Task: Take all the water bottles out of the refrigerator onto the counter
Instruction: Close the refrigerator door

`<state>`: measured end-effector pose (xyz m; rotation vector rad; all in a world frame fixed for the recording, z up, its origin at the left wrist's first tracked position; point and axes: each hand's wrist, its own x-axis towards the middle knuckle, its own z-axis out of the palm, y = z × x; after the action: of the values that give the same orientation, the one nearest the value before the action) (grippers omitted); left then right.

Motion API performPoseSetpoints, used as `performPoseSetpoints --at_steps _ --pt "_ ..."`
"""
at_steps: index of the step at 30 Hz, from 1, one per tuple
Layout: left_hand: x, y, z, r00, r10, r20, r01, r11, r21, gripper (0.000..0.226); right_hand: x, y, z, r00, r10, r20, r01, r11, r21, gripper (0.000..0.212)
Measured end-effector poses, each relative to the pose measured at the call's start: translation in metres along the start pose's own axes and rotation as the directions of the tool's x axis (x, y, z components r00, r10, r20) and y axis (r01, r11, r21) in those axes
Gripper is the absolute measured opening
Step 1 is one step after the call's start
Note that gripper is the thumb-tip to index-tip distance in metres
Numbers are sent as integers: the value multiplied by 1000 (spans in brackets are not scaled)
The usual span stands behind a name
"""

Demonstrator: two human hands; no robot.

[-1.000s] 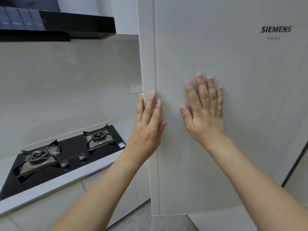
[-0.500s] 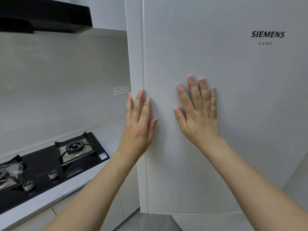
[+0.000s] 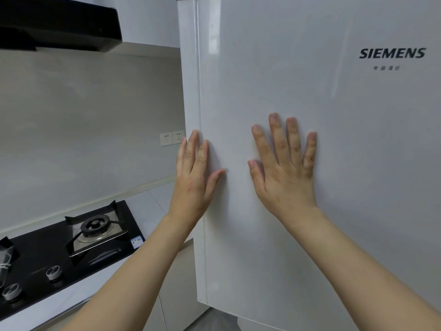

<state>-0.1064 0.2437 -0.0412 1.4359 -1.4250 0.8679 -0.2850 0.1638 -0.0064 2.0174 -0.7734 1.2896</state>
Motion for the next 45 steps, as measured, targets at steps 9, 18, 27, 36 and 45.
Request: performPoseSetpoints --at_steps 9,18,27,36,45 --pt "29 -33 61 999 -34 -4 33 986 -165 63 20 17 43 996 69 56 -62 991 -115 65" --pt "58 -59 125 1000 -20 0 19 944 -331 59 34 30 89 990 115 86 -94 971 -220 65" --pt "78 -76 178 1000 -8 20 16 908 -419 59 43 46 121 983 151 105 -110 941 -320 64" --pt "92 -83 219 999 35 -16 -38 884 -466 59 48 59 145 979 173 105 -120 914 -388 62" --pt "112 -87 272 997 76 -4 -67 857 -512 58 52 85 171 972 191 140 -109 885 -453 62"
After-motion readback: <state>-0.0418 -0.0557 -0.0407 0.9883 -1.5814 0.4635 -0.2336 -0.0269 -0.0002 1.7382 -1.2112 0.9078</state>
